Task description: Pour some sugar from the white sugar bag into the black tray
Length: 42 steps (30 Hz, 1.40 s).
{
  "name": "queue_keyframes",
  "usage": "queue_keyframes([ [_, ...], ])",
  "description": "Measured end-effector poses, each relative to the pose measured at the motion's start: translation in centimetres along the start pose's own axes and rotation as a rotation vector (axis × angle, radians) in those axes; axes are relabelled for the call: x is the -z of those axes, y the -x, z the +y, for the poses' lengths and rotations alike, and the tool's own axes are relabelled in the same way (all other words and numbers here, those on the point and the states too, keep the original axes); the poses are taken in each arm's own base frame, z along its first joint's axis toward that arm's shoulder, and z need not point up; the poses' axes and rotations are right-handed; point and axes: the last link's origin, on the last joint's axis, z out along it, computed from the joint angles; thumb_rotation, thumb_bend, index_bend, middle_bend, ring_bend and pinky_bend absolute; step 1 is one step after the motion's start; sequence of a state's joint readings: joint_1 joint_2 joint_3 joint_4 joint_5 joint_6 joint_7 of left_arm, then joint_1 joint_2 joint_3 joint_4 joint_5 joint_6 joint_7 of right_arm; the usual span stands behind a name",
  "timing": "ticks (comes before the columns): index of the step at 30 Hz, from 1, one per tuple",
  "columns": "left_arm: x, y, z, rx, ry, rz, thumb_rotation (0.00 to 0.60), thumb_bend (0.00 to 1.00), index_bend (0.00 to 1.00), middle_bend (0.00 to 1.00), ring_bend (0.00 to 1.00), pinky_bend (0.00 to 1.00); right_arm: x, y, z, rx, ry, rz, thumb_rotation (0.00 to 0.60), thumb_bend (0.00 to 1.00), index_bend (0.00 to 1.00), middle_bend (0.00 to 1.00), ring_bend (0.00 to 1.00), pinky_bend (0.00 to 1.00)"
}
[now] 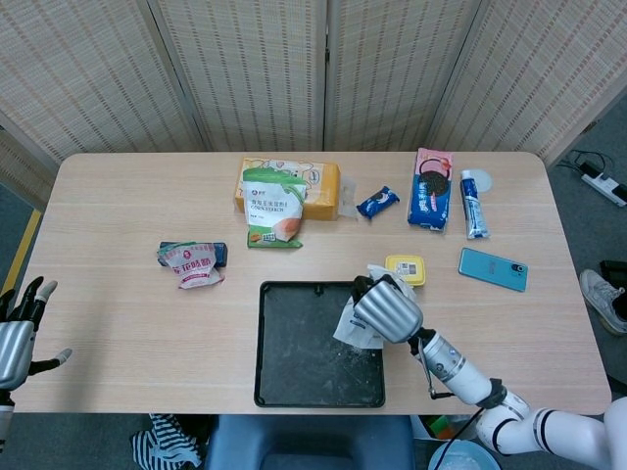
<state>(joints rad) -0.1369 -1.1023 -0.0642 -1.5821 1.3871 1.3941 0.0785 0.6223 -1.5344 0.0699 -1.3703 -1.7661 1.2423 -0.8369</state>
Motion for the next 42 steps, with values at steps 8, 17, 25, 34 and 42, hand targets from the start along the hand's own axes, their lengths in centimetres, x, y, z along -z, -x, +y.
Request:
queue_keyframes([
  [8,0.0,0.0,0.0,-0.001,0.0,-0.001,0.6,0.17,0.0,0.0,0.31,0.0,0.2,0.3,0.0,-0.041,0.016,-0.026,0.6,0.2,0.81,0.68,0.97,1.0],
  [17,-0.1,0.2,0.0,-0.01,-0.007,-0.007,0.6,0.17,0.0,0.0,0.31,0.0,1.5,2.7,0.6,-0.419,0.179,-0.171,0.6,0.2,0.81,0.68,0.97,1.0],
  [25,-0.3,0.2,-0.2,-0.008,-0.014,-0.007,0.6,0.17,0.0,0.0,0.31,0.0,2.3,5.1,0.4,-0.856,0.339,-0.252,0.6,0.2,0.82,0.68,0.99,1.0],
  [34,-0.2,0.1,-0.2,-0.007,-0.011,-0.006,0.6,0.17,0.0,0.0,0.31,0.0,3.1,6.2,0.6,-1.059,0.431,-0.302,0.6,0.2,0.82,0.68,0.99,1.0],
  [42,-0.2,0.2,-0.2,-0.011,-0.014,-0.006,0.6,0.17,0.0,0.0,0.31,0.0,4.5,6.2,1.7,-1.079,0.459,-0.311,0.6,0.2,0.82,0.68,0.99,1.0],
])
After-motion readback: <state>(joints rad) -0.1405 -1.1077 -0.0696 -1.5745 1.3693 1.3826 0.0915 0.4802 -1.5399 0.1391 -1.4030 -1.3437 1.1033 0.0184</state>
